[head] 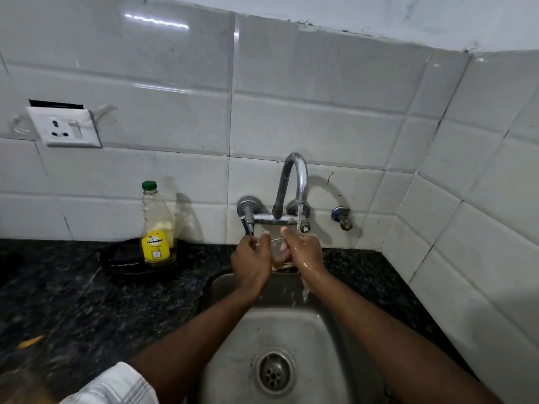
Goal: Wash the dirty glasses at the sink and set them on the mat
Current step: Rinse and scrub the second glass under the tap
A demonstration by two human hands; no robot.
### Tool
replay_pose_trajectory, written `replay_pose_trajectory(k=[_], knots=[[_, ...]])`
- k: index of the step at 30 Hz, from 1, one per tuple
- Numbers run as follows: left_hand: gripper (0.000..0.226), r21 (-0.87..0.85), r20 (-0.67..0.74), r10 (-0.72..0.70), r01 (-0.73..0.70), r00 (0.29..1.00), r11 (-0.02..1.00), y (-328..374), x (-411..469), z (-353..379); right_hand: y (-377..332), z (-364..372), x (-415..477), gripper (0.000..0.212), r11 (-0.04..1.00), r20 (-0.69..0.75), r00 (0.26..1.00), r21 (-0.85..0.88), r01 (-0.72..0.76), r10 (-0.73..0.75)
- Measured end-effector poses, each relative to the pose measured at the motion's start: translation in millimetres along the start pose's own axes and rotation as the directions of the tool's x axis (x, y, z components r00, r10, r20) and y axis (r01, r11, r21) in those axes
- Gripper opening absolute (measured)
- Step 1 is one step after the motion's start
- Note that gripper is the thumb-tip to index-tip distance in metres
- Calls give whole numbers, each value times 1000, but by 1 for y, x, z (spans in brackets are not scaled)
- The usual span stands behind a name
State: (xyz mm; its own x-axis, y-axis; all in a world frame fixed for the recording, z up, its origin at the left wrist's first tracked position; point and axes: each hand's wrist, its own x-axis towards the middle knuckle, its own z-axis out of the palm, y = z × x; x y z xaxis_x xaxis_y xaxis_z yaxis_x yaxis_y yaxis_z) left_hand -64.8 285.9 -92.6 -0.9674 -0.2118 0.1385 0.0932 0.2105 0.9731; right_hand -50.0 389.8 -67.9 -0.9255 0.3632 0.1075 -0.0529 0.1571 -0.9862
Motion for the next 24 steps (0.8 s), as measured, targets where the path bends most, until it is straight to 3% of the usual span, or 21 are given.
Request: replay_pose_trajectory(k=[1, 2, 4, 5, 6, 7, 9, 10, 11, 12, 13, 14, 15, 16, 17, 18, 20, 21, 22, 23, 24], knots=[[25, 23, -54, 117, -116, 992, 993, -2, -3, 0, -2, 1, 1, 38, 1000, -16, 1000, 4, 2, -2], [22, -6, -42, 118, -118, 992, 993, -2, -1, -2, -2, -1, 0, 38, 999, -8, 999, -31, 40, -40], [29, -155, 205, -184, 218, 961, 964, 3, 7, -8, -3, -3, -8, 36, 965, 61, 983, -186, 182, -174], [33, -164, 380, -345, 430, 858, 888, 8, 9, -13, -2, -4, -11, 34, 937, 89, 972, -260, 234, -218], [35, -143, 475, -417, 536, 775, 832, 9, 9, -15, 0, -6, -11, 33, 919, 85, 968, -305, 251, -237], [37, -137, 465, -433, 546, 772, 826, 8, 8, -14, 2, -5, -10, 35, 917, 61, 969, -315, 245, -238], [35, -139, 203, -271, 301, 941, 943, 1, 5, -6, 5, 3, -5, 39, 969, -26, 992, -221, 112, -121], [30, -88, 44, -58, 61, 997, 994, -1, 1, -5, 3, 7, -4, 40, 988, -59, 998, -153, 23, -32], [23, -53, -49, 109, -112, 993, 992, -3, -2, -4, 0, 8, -4, 40, 993, -81, 997, -116, -5, -4], [21, -45, -66, 150, -153, 987, 987, -5, -2, -4, 1, 7, -4, 39, 990, -71, 996, -132, 45, -55], [22, -111, 0, 55, -55, 998, 992, -2, 3, -7, 1, 5, -6, 39, 970, -22, 988, -194, 148, -155], [27, -191, 143, -130, 156, 981, 969, 2, 9, -10, 1, 3, -9, 39, 926, 55, 965, -270, 262, -257], [33, -185, 351, -328, 409, 877, 894, 8, 11, -15, 2, 1, -11, 39, 878, 108, 943, -343, 333, -315], [37, -119, 505, -438, 563, 744, 818, 14, 11, -21, 2, -1, -11, 39, 855, 118, 937, -385, 347, -327], [38, -81, 532, -470, 595, 704, 800, 16, 10, -21, 2, -2, -9, 37, 860, 101, 943, -387, 332, -318], [38, -94, 470, -444, 543, 763, 834, 14, 9, -17, 2, -2, -7, 35, 884, 67, 953, -359, 299, -295], [33, -127, 142, -140, 158, 980, 979, 7, 3, -6, -2, 1, -3, 35, 945, -18, 976, -254, 206, -218], [28, -96, 16, 35, -34, 999, 995, 3, 0, -2, -5, 1, 0, 37, 954, -44, 978, -230, 191, -206], [26, -71, -24, 104, -105, 994, 992, -1, 1, 2, -5, -1, 3, 38, 943, -27, 970, -243, 227, -240], [28, -116, 32, 31, -27, 999, 993, 0, 4, 2, -5, -4, 3, 39, 905, 33, 949, -293, 308, -313], [35, -201, 177, -131, 166, 975, 965, 2, 9, 0, -4, -7, 3, 40, 837, 119, 911, -362, 410, -395]])
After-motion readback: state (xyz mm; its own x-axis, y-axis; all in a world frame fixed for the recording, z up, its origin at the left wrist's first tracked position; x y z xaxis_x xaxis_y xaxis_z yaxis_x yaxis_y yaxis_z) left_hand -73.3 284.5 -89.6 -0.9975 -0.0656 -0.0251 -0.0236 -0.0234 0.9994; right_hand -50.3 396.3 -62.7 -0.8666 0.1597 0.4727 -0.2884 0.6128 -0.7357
